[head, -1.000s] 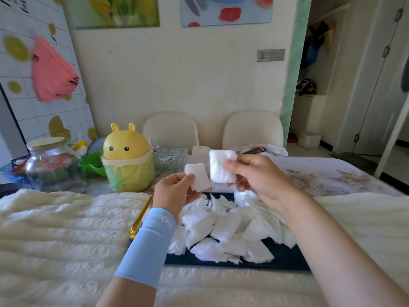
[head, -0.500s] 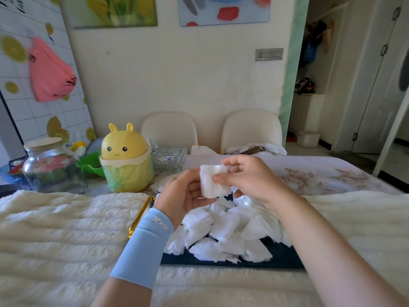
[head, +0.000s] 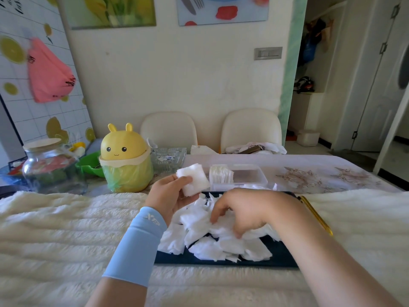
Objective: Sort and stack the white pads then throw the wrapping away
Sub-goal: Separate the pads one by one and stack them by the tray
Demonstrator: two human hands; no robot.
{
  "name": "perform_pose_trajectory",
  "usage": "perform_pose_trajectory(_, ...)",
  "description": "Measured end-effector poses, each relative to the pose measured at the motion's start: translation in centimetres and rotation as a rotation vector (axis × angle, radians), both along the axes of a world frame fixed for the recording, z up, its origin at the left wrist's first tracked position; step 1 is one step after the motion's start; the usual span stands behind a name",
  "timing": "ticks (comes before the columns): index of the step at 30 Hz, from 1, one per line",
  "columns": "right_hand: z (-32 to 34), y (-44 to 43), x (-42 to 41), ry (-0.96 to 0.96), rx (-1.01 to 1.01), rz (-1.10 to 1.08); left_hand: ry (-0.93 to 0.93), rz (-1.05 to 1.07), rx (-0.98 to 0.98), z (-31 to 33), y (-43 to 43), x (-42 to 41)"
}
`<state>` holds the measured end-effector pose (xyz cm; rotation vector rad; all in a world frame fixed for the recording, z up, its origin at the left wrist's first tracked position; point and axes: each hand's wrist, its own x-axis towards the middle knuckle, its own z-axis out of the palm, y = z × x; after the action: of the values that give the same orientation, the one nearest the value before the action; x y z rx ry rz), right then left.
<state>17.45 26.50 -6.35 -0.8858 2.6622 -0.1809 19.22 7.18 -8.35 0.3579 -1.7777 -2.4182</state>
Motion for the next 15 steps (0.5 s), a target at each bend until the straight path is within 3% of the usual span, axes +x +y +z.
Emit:
perform_pose_trajectory(3,-0.6,-0.6,0.1,0.066,-0.064,-0.059,0.010,-0.032,0.012,0.0,-0.1,0.2)
perform_pose_trajectory(9,0.4,0.6,-1.0,-0.011,-0.340,-0.098,0.015,-0.016,-0.039,-0.4,-0.2,-0.1)
perform_pose_trajectory(15,1.3,2.0,-1.7,-0.118,-0.868,-0.193,0.017,-0.004,-0.037,-0.5,0.3,-0.1)
